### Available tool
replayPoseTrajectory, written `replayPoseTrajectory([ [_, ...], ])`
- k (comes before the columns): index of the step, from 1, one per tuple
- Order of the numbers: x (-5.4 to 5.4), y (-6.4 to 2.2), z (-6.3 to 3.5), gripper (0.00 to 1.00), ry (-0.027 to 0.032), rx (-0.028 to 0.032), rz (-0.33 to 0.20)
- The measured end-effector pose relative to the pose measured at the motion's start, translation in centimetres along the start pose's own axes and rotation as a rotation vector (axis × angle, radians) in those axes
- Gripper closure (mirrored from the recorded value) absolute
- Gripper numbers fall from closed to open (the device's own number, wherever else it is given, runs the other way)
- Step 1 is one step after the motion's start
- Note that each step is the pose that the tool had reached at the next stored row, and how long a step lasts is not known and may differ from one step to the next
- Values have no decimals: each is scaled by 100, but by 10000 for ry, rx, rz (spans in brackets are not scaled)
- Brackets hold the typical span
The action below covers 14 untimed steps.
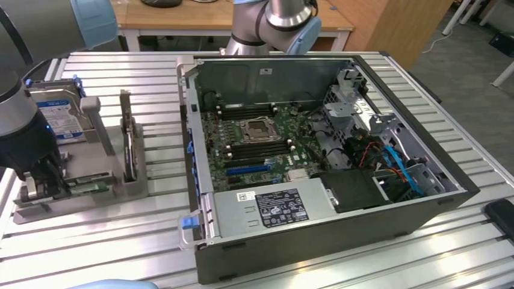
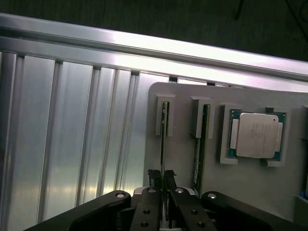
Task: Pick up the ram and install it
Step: 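Pick up the ram and move it above insertion slot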
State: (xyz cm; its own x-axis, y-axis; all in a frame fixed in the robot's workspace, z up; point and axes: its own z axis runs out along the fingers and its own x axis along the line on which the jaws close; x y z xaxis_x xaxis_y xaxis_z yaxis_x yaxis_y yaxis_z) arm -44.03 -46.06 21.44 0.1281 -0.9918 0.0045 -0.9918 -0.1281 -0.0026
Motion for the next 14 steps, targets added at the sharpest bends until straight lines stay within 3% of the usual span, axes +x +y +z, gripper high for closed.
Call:
replayPoseTrajectory([
  [14,1,-1,-201,87,-57,-15,56],
])
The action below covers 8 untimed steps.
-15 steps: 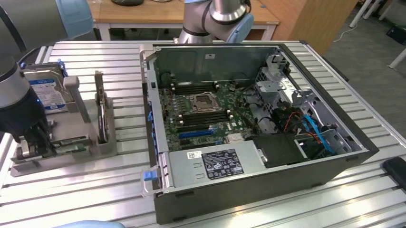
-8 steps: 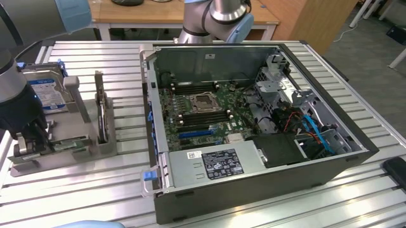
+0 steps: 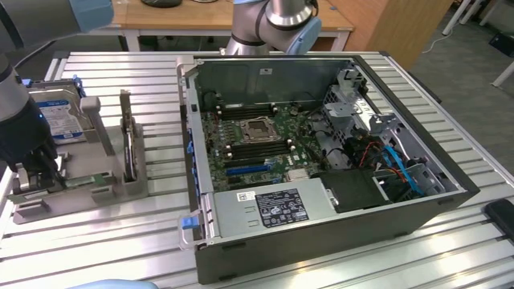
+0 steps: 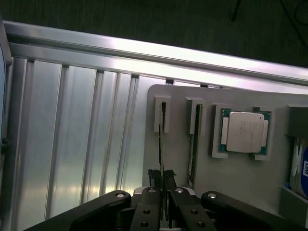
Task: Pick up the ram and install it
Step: 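Pick up the ram and move it above insertion slot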
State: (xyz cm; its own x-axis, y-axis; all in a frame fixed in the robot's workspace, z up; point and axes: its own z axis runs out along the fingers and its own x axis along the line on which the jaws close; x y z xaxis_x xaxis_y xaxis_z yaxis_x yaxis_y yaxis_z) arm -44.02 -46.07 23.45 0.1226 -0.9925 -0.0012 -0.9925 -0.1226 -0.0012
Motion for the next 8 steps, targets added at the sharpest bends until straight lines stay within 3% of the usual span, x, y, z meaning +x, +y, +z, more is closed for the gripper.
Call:
replayPoseTrajectory([
  [8,0,0,-111,87,-2,-26,357],
])
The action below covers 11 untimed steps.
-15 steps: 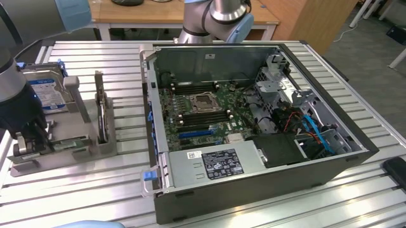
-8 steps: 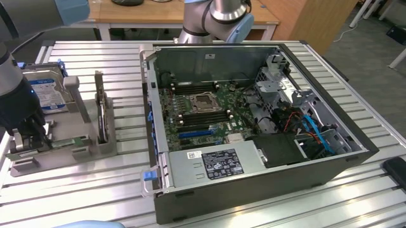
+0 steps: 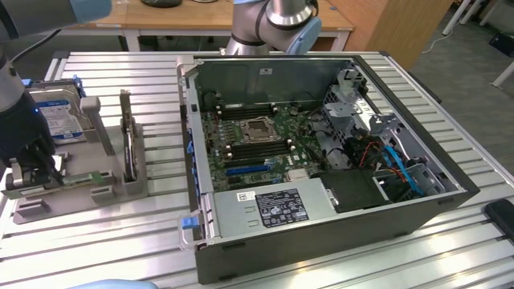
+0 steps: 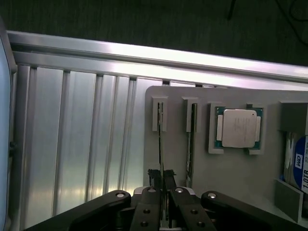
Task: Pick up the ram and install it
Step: 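Pick up the ram and move it above insertion slot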
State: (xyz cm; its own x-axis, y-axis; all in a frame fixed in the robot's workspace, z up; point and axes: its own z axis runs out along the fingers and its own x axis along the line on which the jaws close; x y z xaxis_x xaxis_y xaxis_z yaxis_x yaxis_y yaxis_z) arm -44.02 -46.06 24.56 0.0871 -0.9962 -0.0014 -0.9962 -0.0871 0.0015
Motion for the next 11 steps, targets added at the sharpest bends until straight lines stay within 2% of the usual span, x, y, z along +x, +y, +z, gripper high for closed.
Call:
replayPoseTrajectory([
  [11,0,0,-184,87,-6,-39,517],
])
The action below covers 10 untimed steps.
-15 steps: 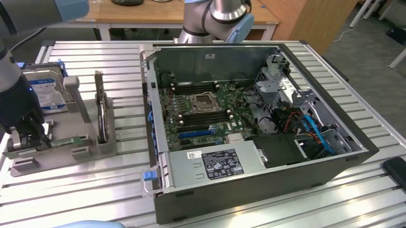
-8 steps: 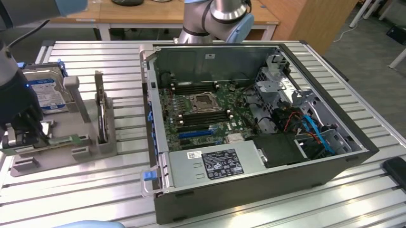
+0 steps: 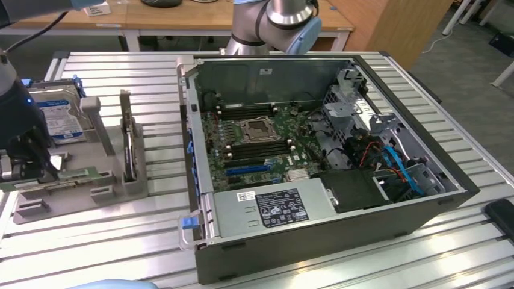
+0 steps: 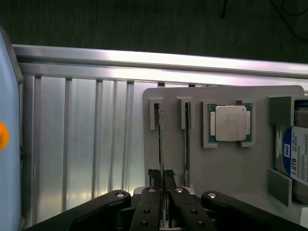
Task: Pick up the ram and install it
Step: 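Pick up the ram and move it above insertion slot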
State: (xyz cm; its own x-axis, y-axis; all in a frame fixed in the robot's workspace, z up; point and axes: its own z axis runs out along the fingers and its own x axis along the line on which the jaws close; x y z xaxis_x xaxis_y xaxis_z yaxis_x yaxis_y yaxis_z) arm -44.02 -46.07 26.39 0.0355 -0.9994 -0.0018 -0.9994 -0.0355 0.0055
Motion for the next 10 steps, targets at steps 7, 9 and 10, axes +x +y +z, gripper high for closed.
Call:
replayPoseTrajectory([
  [7,0,1,-166,87,-9,-50,234],
  [9,0,1,-218,87,-10,-69,299],
  [10,0,1,-243,87,-11,-80,331],
])
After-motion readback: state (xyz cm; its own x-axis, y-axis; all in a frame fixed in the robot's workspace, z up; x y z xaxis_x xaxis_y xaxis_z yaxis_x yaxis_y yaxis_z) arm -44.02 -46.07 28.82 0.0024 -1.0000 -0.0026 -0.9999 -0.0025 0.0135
